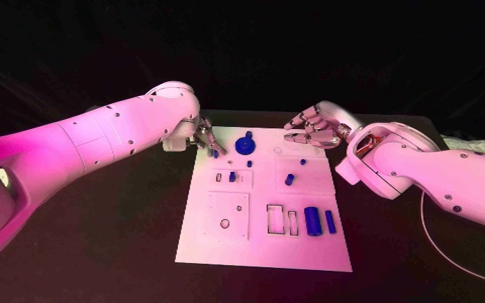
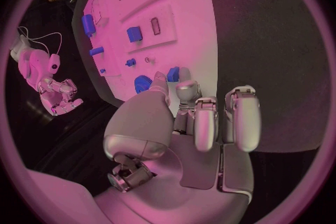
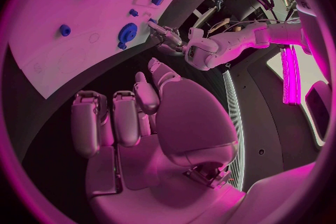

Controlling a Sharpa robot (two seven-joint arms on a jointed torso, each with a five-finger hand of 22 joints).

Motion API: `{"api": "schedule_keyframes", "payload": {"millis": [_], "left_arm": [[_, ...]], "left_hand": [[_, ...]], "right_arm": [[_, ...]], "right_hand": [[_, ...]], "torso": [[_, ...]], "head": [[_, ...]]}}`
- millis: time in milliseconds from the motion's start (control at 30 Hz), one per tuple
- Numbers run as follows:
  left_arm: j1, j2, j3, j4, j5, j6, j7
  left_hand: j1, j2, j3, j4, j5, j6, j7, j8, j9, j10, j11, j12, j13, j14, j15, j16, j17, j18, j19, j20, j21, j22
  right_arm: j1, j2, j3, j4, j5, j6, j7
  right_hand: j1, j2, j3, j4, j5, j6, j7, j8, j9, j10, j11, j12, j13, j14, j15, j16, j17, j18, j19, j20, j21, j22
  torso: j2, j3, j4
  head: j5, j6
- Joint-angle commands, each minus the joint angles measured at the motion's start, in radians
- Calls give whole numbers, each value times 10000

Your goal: Assemble the parts on the task board

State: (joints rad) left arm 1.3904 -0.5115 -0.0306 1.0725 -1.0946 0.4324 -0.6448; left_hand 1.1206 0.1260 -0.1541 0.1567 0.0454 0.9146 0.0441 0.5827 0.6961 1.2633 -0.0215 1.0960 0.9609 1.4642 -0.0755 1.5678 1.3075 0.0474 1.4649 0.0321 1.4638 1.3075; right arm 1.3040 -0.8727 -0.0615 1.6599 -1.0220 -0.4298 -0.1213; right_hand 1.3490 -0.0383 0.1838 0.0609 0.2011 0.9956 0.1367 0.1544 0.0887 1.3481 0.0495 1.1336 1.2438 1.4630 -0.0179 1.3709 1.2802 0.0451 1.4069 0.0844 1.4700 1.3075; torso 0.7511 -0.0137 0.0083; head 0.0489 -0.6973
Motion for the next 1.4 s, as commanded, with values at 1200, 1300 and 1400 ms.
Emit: {"api": "schedule_keyframes", "payload": {"millis": [1200, 1300, 1400], "left_arm": [[-47, -1713, -1, 2380, 1964, -1970, 312], [-148, -1957, -7, 2835, 1365, -2089, 458], [-264, -2096, -11, 3118, 817, -2142, 589]], "left_hand": [[2148, 910, 1902, -1754, 18, -329, -51, 82, 215, -47, -98, -172, -113, 1066, -131, 30, 2633, -116, 298, -116, -30, 1303], [2111, 862, 1950, -1783, 17, -308, -60, 103, 231, -26, -104, -170, -119, 1066, -134, 30, 2633, -117, 304, -119, -26, 1310], [2095, 832, 1968, -1796, 17, -297, -65, 112, 237, -18, -108, -171, -122, 1066, -135, 30, 2633, -107, 282, -120, -58, 1272]], "right_arm": [[-30, 37, -14, -81, 23, 373, 37], [-31, 32, -15, -80, 24, 370, 43], [-33, 29, -15, -79, 25, 361, 56]], "right_hand": [[-93, 19, -24, 24, 52, -50, 22, 42, -16, -50, 3, -44, -16, 467, -55, -43, -16, 117, -85, 34, -56, 102], [-93, 19, -24, 24, 52, -50, 22, 42, -16, -50, 3, -44, -16, 467, -55, -43, -16, 117, -85, 34, -56, 102], [-93, 19, -24, 24, 52, -50, 22, 42, -16, -50, 3, -44, -16, 467, -55, -43, -16, 117, -85, 34, -56, 102]], "torso": [[8, -15, 6], [0, -15, 10], [2, -14, 16]], "head": [[11, -30], [23, -42], [37, -42]]}}
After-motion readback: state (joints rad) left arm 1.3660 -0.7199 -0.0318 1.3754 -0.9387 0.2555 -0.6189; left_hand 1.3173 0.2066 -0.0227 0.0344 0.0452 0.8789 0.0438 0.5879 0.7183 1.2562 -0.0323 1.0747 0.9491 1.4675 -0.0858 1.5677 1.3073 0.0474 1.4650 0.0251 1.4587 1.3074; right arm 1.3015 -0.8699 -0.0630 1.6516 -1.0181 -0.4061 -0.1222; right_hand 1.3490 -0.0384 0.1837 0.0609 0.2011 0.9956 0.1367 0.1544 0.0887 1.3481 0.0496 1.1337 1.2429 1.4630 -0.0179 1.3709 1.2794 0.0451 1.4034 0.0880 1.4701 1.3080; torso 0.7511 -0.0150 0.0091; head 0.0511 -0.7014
